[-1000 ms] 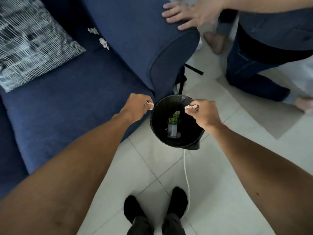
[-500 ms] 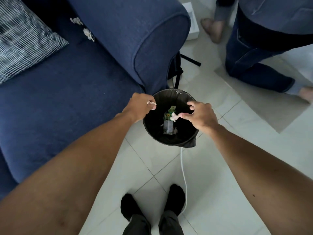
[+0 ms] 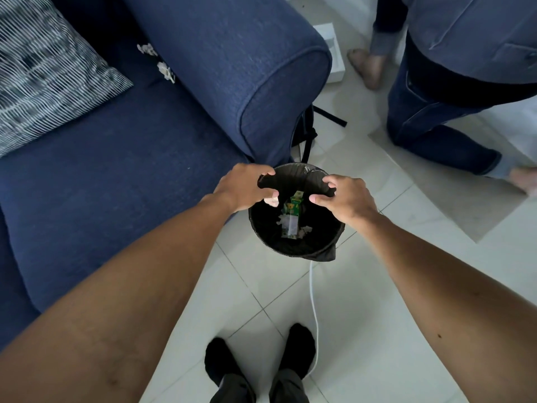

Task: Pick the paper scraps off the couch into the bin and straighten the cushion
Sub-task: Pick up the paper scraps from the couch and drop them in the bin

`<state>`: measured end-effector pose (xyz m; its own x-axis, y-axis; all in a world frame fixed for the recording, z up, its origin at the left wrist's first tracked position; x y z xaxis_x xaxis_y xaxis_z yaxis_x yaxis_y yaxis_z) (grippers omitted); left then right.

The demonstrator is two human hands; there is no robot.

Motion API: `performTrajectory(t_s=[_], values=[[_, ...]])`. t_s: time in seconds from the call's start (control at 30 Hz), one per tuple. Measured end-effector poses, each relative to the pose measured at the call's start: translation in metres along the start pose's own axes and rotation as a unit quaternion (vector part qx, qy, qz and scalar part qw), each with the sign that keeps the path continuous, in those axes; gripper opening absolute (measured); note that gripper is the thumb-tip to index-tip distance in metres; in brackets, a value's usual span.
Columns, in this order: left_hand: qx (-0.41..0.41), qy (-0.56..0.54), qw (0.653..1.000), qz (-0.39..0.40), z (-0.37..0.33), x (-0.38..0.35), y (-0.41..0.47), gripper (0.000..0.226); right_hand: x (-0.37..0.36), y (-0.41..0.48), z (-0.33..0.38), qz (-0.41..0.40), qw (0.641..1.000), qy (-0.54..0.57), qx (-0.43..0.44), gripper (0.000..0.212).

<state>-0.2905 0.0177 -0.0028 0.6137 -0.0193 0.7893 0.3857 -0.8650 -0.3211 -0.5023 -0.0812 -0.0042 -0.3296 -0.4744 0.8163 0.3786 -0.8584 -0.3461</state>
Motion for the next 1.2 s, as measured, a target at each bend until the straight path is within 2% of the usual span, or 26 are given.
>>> performTrajectory(t_s=[0.17, 0.37, 0.47, 0.63, 0.9, 1.2], values=[[-0.03, 0.002, 0.999, -0.032, 0.0, 0.01, -0.004, 0.046, 0.005, -0.002, 0.008, -0.003, 1.0, -0.01, 0.014, 0.067], [-0.03, 0.018, 0.999, -0.026, 0.004, 0.01, -0.008, 0.054, 0.005, -0.004, 0.014, 0.0, 1.0, -0.013, 0.018, 0.066], [-0.035, 0.011, 0.999, -0.031, 0.005, 0.016, -0.011, 0.048, 0.006, -0.007, 0.02, 0.001, 0.999, -0.021, 0.025, 0.066], [-0.021, 0.029, 0.999, -0.037, 0.007, 0.04, -0.017, 0.07, 0.022, -0.01, 0.041, -0.003, 0.999, -0.023, 0.042, 0.066], [-0.031, 0.035, 0.996, -0.081, -0.005, 0.126, -0.028, 0.069, 0.077, -0.009, 0.11, -0.035, 0.994, -0.044, 0.093, 0.068], [-0.043, 0.046, 0.986, -0.152, -0.006, 0.264, -0.056, 0.069, 0.143, -0.012, 0.236, -0.075, 0.984, -0.017, 0.158, 0.072]])
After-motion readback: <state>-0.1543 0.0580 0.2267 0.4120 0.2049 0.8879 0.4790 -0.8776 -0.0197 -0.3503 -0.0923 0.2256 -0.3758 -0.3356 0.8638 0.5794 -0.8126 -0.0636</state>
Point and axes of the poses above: each hand's wrist, its own y-axis towards the middle knuckle, its own x-axis out of the back of the hand, z = x × y, the point moved 6 cm from there along y, towards the middle knuckle, and after that the axes turned 9 degrees about -z, right-handed, at the moved point
